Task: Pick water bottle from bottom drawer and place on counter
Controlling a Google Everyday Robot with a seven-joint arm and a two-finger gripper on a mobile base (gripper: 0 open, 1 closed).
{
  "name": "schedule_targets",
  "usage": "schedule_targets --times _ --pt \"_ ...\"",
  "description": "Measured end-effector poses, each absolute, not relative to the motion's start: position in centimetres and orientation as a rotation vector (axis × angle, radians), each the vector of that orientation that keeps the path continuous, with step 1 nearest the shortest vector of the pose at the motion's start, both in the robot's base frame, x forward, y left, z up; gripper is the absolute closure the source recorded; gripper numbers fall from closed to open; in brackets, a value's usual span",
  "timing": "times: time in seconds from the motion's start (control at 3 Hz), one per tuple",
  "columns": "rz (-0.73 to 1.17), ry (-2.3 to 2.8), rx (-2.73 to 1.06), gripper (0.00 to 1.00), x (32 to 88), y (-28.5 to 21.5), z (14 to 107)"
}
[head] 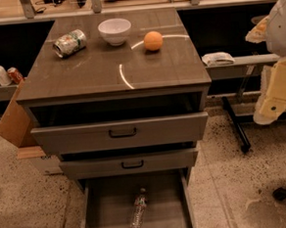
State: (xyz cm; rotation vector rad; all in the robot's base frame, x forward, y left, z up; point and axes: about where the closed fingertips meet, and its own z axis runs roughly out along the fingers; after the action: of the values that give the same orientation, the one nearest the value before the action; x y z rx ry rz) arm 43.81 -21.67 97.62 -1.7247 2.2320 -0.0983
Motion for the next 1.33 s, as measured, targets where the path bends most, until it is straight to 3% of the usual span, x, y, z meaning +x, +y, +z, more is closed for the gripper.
schedule_targets --times 0.33,0.67,1.0,1.33 --pt "-0.096 2.231 -1.729 0.00 43.8 -21.7 97.4" --pt "-0.055 2.206 -1.815 0.00 43.0 -22.4 92.5" --pt "0.103 2.151 -1.896 0.00 41.1 -23.7 83.3" --pt "0.104 2.151 -1.896 0.00 41.1 -23.7 83.3"
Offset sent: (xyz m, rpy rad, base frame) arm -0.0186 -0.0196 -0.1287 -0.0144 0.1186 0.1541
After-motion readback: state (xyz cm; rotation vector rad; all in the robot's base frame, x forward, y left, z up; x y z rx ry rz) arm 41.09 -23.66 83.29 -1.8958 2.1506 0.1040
